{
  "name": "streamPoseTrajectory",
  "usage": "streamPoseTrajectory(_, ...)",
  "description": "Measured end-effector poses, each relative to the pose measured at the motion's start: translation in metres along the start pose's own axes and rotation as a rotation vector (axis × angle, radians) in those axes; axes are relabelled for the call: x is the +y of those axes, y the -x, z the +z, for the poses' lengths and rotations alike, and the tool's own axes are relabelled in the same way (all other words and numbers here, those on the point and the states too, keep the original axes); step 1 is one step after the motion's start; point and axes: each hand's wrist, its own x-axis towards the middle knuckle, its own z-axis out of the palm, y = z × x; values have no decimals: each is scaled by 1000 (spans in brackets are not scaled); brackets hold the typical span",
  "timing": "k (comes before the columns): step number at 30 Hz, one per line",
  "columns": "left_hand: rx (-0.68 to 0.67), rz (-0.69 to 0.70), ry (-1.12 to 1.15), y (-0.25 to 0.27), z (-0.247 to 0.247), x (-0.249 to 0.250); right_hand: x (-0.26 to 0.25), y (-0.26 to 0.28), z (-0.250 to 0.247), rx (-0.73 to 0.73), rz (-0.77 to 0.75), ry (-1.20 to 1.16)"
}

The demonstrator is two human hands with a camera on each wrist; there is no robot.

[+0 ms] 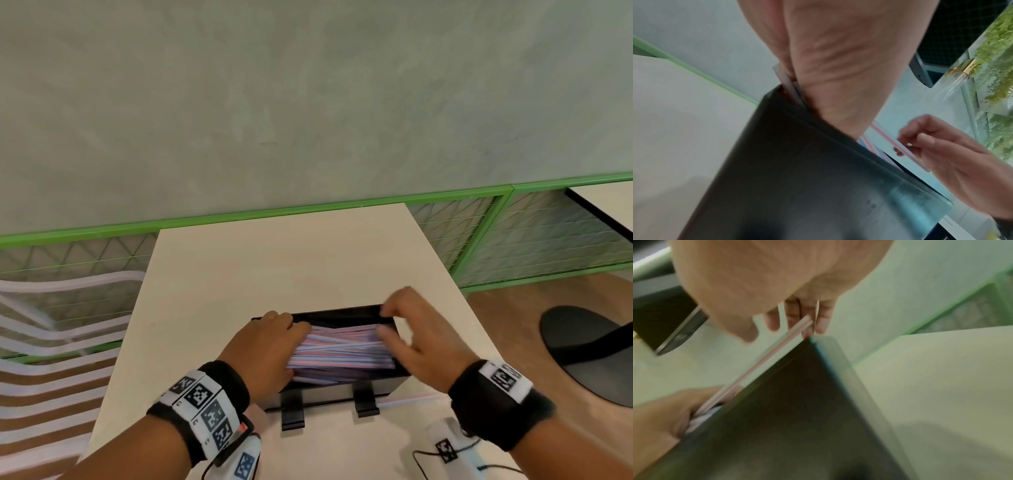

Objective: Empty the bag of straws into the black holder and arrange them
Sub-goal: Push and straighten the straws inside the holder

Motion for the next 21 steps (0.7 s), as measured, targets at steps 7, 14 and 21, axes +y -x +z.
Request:
streamPoseTrajectory(7,19,-5,33,-1,-3,3,75,99,30,-316,232,297)
streamPoseTrajectory(14,30,16,4,-1,-4,4,93,114,58,-536,223,534)
streamPoseTrajectory(21,48,28,-35,5,-2,3,86,107,-42,-274,491,375)
